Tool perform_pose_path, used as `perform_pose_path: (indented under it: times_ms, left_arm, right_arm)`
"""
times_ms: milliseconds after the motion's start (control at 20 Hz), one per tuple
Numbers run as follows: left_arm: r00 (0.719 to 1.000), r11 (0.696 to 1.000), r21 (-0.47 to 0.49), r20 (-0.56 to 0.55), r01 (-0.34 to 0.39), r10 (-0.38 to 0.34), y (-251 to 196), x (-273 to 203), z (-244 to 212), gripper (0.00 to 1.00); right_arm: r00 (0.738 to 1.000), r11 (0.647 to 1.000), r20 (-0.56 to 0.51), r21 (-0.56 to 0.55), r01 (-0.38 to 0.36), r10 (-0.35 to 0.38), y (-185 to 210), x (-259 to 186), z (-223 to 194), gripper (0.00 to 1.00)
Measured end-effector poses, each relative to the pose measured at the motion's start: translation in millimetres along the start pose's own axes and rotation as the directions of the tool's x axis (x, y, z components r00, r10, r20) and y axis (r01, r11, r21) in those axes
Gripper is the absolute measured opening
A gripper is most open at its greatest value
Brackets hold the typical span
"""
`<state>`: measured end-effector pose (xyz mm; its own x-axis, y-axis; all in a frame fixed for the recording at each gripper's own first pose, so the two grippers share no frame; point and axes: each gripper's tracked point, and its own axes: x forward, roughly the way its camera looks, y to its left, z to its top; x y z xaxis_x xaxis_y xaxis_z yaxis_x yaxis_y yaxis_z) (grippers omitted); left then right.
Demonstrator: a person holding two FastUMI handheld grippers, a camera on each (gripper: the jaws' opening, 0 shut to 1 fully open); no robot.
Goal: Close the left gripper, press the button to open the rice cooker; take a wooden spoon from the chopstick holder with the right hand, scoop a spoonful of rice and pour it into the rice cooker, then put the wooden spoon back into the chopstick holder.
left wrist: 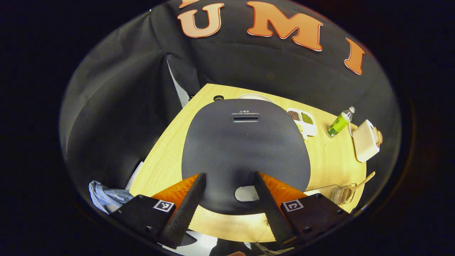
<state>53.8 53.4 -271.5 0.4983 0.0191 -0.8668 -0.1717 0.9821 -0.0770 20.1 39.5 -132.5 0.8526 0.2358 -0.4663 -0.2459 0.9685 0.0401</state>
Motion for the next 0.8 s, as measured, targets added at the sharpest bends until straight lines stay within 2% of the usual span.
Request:
perform_pose_path:
  times_ms: [200, 300, 400, 600, 750, 800]
  left_arm:
    - [0.996, 0.997, -0.062, 0.074, 0.047, -0.042, -6, -8, 14, 0.91]
    - [0.986, 0.998, -0.035, 0.160, 0.050, -0.043, -10, -21, 30, 0.92]
    - [0.961, 0.999, -0.001, 0.272, 0.043, -0.041, -15, -45, 52, 0.92]
    - [0.866, 0.998, 0.056, 0.497, 0.033, -0.057, -33, -111, 89, 0.91]
    - [0.773, 0.996, 0.082, 0.630, 0.027, -0.073, -42, -165, 110, 0.90]
    - [0.739, 0.996, 0.087, 0.668, 0.036, -0.085, -46, -179, 117, 0.90]
  right_arm:
    - [1.000, 1.000, 0.015, 0.006, 0.011, -0.011, -3, -3, 5, 0.80]
    - [1.000, 1.000, 0.023, 0.010, 0.013, -0.014, -3, -4, 8, 0.80]
    - [0.998, 1.000, 0.051, 0.002, 0.022, -0.022, -3, -7, 16, 0.80]
    - [0.988, 0.999, 0.148, -0.028, 0.044, -0.039, -1, -16, 44, 0.80]
    - [0.974, 0.997, 0.221, -0.055, 0.051, -0.038, 4, -26, 71, 0.80]
    - [0.969, 0.997, 0.245, -0.062, 0.051, -0.035, 7, -28, 79, 0.75]
